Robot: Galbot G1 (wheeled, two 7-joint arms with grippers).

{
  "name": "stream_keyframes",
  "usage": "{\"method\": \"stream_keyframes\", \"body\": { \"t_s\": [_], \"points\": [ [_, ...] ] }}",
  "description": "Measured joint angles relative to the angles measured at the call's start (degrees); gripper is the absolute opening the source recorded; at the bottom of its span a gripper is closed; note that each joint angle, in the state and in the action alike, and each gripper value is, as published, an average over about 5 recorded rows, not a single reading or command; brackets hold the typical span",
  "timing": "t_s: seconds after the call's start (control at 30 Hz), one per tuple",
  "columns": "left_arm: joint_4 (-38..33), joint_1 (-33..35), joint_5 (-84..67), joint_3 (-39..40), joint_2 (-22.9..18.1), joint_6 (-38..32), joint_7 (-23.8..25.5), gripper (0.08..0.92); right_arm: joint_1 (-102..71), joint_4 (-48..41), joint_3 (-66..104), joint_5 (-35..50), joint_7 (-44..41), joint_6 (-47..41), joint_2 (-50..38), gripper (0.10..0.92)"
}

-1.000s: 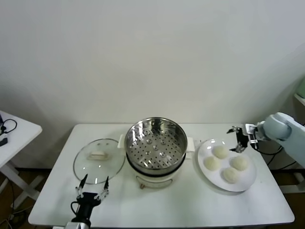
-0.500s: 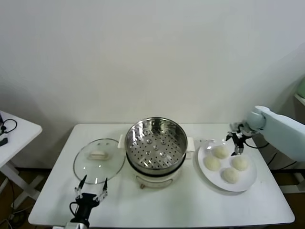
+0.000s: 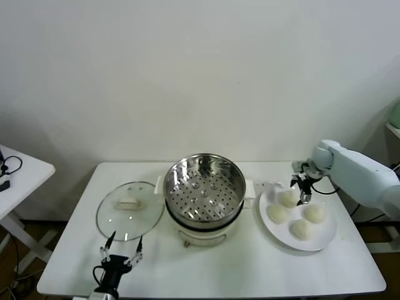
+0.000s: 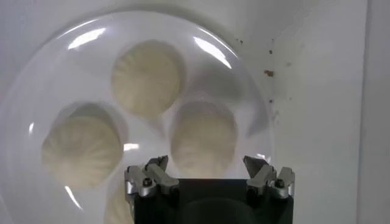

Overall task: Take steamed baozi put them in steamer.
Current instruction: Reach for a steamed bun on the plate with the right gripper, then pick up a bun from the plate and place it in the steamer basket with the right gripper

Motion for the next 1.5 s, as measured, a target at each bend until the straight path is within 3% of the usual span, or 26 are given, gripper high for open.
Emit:
{"method": "stream_keyframes", "body": {
  "t_s": [0.37, 0.7, 1.07, 1.27, 1.5],
  "points": [
    [0.4, 0.0, 0.5, -0.2, 0.0, -0.3, 0.0, 0.823, -0.2, -0.9, 0.1, -0.9, -0.8, 0.1, 0.9, 0.649],
    [0.6, -0.1, 1.1, 0.0, -0.1, -0.6, -0.3, 0.823, 5.9, 3.4, -4.3, 1.9, -2.1, 0.9, -0.3, 0.628],
    [1.2, -0.2, 1.7, 0.2, -0.4, -0.7, -0.7, 0.823, 25.5, 15.3, -16.0, 12.9, -4.2, 5.3, 1.3, 0.634],
    [1.6, -0.5, 2.0, 0.3, -0.7, -0.9, -1.1, 0.823, 33.2, 21.8, -19.7, 16.1, -4.1, 11.2, 5.0, 0.63],
    [1.9, -0.7, 2.0, 0.2, -0.9, -1.1, -1.8, 0.823, 35.5, 25.8, -21.1, 11.3, -1.1, 22.4, 10.8, 0.623]
  ]
}}
